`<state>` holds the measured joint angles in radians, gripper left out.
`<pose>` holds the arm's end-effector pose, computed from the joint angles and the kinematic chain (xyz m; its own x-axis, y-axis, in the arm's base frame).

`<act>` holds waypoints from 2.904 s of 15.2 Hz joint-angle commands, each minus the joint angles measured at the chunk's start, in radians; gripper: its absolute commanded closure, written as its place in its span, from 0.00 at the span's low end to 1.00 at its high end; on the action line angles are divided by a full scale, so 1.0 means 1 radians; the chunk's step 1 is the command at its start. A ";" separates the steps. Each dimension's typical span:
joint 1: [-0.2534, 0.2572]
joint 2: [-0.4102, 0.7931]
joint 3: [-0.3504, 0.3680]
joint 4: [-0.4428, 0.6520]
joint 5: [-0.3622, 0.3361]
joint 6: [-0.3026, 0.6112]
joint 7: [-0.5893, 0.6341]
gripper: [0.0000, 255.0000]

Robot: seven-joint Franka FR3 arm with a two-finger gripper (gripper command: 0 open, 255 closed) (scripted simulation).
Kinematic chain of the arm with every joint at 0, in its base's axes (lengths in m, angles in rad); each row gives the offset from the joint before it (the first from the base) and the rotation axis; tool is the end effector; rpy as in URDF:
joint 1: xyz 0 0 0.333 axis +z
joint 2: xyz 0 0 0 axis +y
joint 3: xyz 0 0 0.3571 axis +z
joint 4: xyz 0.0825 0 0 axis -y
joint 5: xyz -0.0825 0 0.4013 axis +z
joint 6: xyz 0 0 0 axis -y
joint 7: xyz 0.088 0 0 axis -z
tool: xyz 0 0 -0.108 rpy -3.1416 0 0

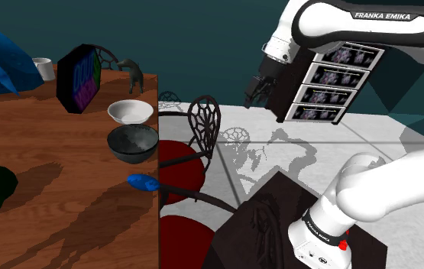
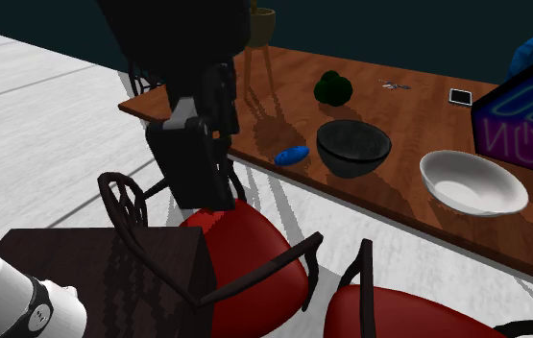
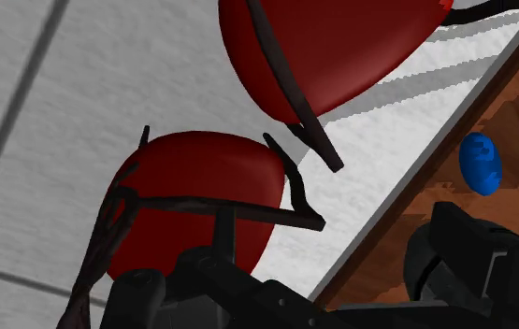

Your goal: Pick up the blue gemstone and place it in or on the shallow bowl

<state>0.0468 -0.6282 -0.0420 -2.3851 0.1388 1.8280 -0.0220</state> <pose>0.3621 0.0100 0.5766 0.9975 -0.0024 0.0708 0.0089 -0.9873 -0.1588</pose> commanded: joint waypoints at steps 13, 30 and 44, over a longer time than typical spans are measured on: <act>0.168 0.399 0.077 0.093 0.177 0.261 -0.138 0.00; 0.314 0.896 0.215 0.414 0.310 0.399 -0.295 0.00; 0.339 0.972 0.233 0.410 0.324 0.484 -0.305 0.00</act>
<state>0.3858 0.3440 0.1907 -1.9748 0.4624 2.3119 -0.3273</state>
